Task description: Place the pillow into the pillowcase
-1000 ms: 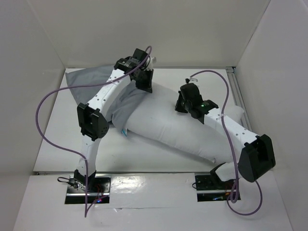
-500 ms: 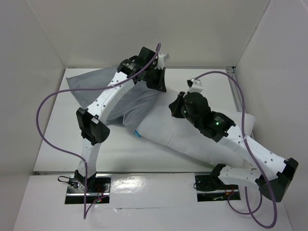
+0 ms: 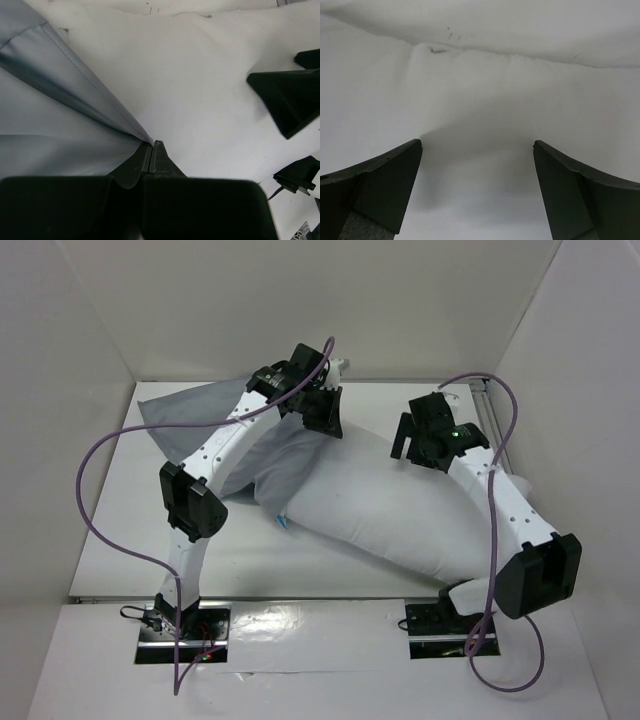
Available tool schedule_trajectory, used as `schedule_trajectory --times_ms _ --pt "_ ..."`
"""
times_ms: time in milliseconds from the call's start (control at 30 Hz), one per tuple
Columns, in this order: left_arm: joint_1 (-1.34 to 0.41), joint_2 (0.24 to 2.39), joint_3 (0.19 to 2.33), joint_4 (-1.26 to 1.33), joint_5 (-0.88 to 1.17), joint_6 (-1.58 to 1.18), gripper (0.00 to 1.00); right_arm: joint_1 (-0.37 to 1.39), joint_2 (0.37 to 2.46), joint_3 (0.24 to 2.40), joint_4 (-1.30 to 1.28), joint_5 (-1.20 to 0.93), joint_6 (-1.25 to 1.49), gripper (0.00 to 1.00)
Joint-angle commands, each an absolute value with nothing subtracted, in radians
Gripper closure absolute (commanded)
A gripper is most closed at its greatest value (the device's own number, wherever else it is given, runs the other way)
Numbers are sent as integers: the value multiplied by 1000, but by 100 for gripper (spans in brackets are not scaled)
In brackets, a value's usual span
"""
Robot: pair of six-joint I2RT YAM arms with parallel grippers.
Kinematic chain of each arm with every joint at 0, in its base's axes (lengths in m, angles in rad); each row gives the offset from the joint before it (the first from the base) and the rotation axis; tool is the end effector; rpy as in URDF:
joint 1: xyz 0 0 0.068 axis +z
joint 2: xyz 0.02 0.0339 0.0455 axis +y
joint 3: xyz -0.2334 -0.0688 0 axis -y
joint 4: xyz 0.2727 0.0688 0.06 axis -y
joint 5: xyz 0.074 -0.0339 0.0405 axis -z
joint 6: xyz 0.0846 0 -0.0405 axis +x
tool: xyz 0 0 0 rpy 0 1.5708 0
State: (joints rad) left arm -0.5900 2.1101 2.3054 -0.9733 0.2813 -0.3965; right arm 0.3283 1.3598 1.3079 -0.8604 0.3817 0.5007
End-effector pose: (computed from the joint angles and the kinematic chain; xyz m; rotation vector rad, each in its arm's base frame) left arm 0.4077 -0.3012 0.3166 0.3819 2.4290 -0.7925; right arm 0.3319 0.0798 0.2669 0.3632 2.3694 -0.0938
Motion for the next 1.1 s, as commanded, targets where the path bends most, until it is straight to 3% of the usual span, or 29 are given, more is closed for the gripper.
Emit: schedule_trajectory --times_ms 0,67,100,133,167,200,400,567,833,967,1000,1067 --pt "-589 2098 2319 -969 284 -403 100 296 1397 1235 -841 168 373 1" --pt "-580 2109 2319 -969 284 -403 100 284 1443 1174 -786 -5 341 5" --pt "-580 2123 2319 -969 284 -403 100 284 1454 1119 -716 -76 328 19" --pt "-580 2135 2319 -979 284 -394 100 293 1454 1099 -678 -204 328 41" --pt "-580 2135 2319 -979 284 -394 100 293 1454 1079 -640 -247 328 94" --pt "-571 2147 2319 -988 273 -394 100 313 1439 1066 -571 -271 354 100" --pt "-552 2168 2379 -1015 304 -365 100 417 1287 1158 -391 -262 468 100" --pt "-552 2114 2476 -1039 390 -376 100 472 1238 1314 -417 -97 506 100" --pt "-623 1891 1911 -966 325 -396 100 534 1161 1059 -325 8 655 100" --pt "-647 1891 1897 -1046 260 -364 100 621 1152 912 -292 78 702 100" --pt "-647 1902 1926 -1069 232 -364 93 664 1152 911 -291 99 703 100" --pt "-647 1902 2024 -1118 168 -364 63 716 1152 899 -301 166 703 100"
